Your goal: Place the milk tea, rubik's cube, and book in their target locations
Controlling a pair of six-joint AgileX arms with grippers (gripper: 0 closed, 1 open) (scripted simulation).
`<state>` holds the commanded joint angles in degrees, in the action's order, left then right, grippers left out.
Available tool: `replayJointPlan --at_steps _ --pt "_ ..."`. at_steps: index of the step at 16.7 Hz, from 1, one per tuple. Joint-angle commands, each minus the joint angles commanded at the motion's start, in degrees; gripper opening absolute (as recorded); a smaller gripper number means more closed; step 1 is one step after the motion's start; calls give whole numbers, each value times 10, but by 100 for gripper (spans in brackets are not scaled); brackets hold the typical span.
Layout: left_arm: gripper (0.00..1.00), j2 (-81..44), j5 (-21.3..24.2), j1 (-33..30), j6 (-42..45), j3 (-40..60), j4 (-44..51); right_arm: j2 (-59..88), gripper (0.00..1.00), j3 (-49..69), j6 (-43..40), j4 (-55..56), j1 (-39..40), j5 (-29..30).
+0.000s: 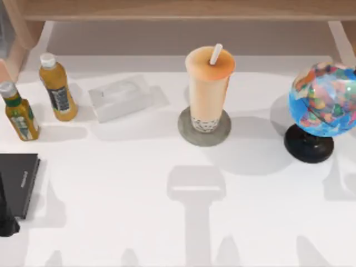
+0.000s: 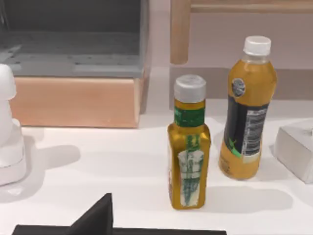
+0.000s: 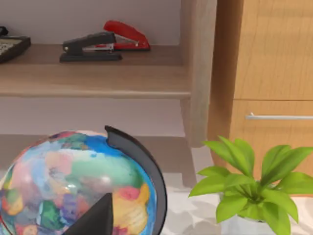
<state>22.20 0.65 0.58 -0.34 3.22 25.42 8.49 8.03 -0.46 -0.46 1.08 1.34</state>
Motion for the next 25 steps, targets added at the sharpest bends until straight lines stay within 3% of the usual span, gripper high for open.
replayJointPlan --at_steps 4,8,9,14,19,25 --pt "100 0 0 0 0 0 0 -80 100 -76 4 4 -10 -13" --pt "100 0 0 0 0 0 0 -85 100 -80 5 5 -11 -13" --pt "100 -89 0 9 0 9 -1 -85 100 -80 5 5 -11 -13" --pt "100 -147 16 19 0 57 -32 -85 100 -80 5 5 -11 -13" --pt "100 -348 58 55 0 190 -121 -85 100 -80 5 5 -11 -13" --pt "100 -702 125 117 2 396 -269 -85 100 -80 5 5 -11 -13"
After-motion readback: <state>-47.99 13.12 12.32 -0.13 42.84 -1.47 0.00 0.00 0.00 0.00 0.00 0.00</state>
